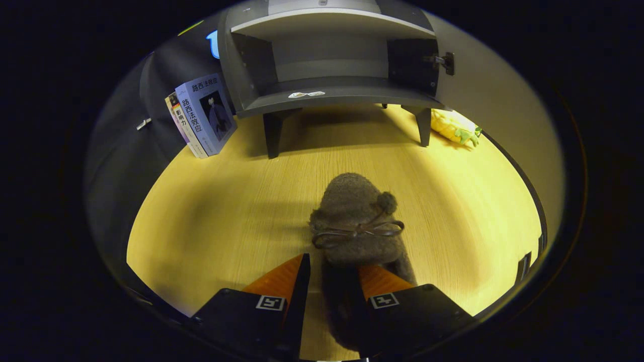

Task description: Open the shoe cabinet door, grab the shoes and put them into the shoe cabinet, then close the shoe cabinet door.

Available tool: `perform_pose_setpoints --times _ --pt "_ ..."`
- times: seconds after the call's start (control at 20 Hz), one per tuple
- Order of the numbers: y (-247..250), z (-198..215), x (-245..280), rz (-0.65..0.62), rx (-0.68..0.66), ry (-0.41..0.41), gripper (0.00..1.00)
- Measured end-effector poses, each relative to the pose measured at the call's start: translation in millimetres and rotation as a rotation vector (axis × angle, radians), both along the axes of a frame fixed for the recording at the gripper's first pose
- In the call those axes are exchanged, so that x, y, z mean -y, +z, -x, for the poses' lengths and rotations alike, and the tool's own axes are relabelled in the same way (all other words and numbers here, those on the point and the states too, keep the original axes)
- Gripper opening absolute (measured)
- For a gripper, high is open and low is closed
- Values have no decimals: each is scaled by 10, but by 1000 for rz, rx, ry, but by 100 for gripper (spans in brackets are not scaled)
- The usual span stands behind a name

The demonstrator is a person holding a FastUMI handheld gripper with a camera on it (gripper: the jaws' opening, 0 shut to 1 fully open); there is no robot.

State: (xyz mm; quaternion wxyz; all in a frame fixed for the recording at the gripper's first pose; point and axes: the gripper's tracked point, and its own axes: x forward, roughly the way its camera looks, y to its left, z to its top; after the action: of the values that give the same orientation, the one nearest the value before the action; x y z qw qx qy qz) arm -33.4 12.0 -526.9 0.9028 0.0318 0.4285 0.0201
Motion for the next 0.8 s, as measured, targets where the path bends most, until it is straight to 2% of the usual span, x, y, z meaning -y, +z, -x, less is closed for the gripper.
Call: perform_pose_setpoints --times 0.8 --pt "-66 -683 167 24 136 -70 43"
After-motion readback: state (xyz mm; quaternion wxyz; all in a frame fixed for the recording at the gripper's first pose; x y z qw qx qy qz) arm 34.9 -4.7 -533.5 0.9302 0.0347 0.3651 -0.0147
